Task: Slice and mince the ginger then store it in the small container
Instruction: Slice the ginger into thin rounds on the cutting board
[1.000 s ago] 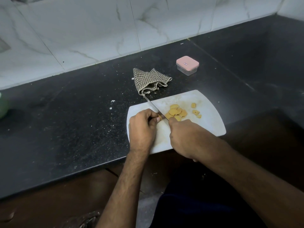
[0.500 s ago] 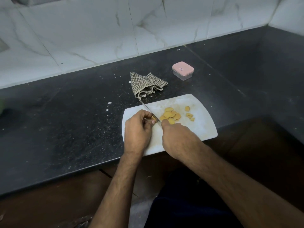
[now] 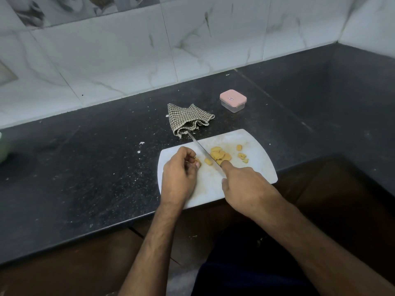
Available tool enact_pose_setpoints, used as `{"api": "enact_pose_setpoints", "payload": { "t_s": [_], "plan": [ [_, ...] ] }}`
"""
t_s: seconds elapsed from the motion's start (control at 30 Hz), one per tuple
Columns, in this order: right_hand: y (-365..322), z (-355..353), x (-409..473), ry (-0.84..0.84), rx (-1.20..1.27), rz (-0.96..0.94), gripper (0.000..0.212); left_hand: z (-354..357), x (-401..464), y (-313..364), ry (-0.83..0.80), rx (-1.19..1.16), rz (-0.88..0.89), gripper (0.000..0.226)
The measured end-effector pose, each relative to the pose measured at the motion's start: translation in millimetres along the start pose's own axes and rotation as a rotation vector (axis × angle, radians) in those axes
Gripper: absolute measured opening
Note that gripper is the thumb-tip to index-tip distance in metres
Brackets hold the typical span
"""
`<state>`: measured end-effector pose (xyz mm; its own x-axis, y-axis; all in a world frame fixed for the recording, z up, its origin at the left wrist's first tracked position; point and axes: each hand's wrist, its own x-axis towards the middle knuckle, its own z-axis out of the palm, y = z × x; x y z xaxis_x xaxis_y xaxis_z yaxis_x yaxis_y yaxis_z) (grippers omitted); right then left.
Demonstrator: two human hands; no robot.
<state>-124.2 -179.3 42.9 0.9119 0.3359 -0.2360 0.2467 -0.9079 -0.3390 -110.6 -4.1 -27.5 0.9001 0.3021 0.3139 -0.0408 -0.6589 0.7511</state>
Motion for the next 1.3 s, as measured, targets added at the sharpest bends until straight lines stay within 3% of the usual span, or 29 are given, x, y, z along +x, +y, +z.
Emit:
{"api": "enact_pose_setpoints", "payload": {
  "t_s": [0.17,0.37,0.63,1.3],
  "plan": [
    [9,-10,0,-0.12,0.343,0.085,0.04,3,0,0,-0.012,0.006,-0.015,0.02],
    [5,-7,2,0.039,0.125,-0.013,0.033,3,1,-1,0.005,-0.054,-0.055,0.017],
    [-6,10,2,0.102,0.031,-0.091,0.028,2,1,0,0.029,-0.014,-0.074,0.013],
    [-22,3,6,0.055,-0.094,-0.093,0.036,-2,0,9,0.012,0.093,-0.084,0.003]
  ]
}}
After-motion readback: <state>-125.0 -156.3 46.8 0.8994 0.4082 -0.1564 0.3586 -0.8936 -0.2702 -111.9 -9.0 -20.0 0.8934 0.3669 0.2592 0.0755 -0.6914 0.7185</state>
